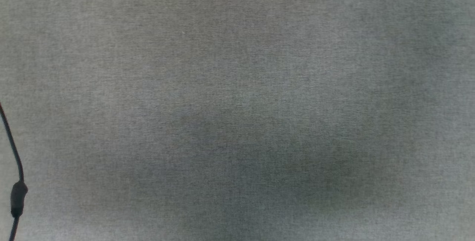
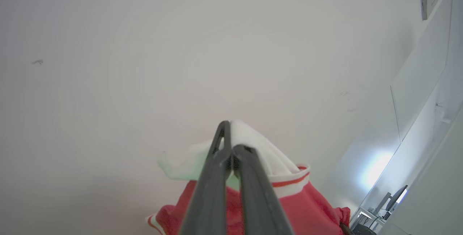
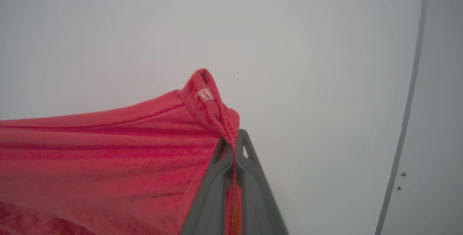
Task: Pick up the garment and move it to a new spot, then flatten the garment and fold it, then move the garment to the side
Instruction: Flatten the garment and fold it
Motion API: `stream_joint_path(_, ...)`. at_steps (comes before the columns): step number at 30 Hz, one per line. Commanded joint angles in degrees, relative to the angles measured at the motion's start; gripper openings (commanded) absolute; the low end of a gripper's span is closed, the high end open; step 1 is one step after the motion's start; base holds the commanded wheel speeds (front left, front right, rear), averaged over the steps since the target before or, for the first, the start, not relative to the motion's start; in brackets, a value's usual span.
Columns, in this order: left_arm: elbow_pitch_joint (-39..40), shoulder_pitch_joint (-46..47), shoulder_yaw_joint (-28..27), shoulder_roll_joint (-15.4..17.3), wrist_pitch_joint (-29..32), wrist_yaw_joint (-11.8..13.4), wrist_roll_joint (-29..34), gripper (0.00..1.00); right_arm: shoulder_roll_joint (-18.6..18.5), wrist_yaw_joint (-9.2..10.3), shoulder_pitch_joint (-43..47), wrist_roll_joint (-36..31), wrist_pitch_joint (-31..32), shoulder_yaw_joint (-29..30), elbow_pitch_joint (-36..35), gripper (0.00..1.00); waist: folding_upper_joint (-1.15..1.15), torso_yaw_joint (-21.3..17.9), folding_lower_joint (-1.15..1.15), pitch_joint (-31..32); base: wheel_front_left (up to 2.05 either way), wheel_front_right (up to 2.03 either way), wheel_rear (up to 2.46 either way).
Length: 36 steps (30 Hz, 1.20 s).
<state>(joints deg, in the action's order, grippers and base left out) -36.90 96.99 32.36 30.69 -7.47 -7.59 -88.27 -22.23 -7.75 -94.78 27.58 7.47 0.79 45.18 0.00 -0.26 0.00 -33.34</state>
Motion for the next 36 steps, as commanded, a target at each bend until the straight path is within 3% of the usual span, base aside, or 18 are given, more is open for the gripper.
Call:
stream_joint_path(1,0.3,-1.7,-0.5,0.5,-0.3,0.2,-0.5,0.0,-0.9,0.48,0.9,-0.4,-0.7,-0.1,1.6,0.0,0.0,0.4,0.0,0.0,0.0,0.0,0.0)
stream_joint_path(6,6.2,-12.6,1.0,-0.6,-0.3,0.2,-3.3,0.0,-1.2,0.41,7.7,1.5,-0.5,-4.1,3.8,0.0,0.0,1.6,0.0,1.1,0.0,0.0,0.0)
stream_joint_path(12,14.9,-29.5,1.9,0.3,-2.3,0.2,-4.8,0.0,-2.4,0.4,19.7,7.4,1.4,-8.8,0.7,0.0,0.0,2.0,0.0,2.8,0.0,0.0,0.0)
stream_joint_path(16,21.4,-43.4,2.9,1.7,-4.8,0.2,-4.0,0.0,-4.6,0.39,30.6,13.0,2.7,-11.1,-4.8,0.0,0.0,2.0,0.0,4.8,0.0,0.0,0.0)
stream_joint_path(22,31.1,-65.3,-0.1,-0.3,-7.5,0.2,-4.7,0.0,-9.5,0.39,52.8,21.0,4.6,-11.4,-17.8,0.0,0.0,3.4,0.0,9.6,0.0,0.0,0.0)
stream_joint_path(28,37.1,-80.2,-2.5,-1.2,-7.7,0.2,-2.5,0.0,-11.9,0.39,70.7,24.2,6.4,-7.3,-27.2,0.0,0.0,4.1,0.0,13.7,0.0,0.0,0.0)
stream_joint_path(36,42.7,-92.3,-3.1,-0.1,-7.8,0.2,3.6,0.0,-9.3,0.39,88.3,22.3,10.3,1.1,-38.9,0.0,0.0,4.4,0.0,15.8,0.0,0.0,0.0)
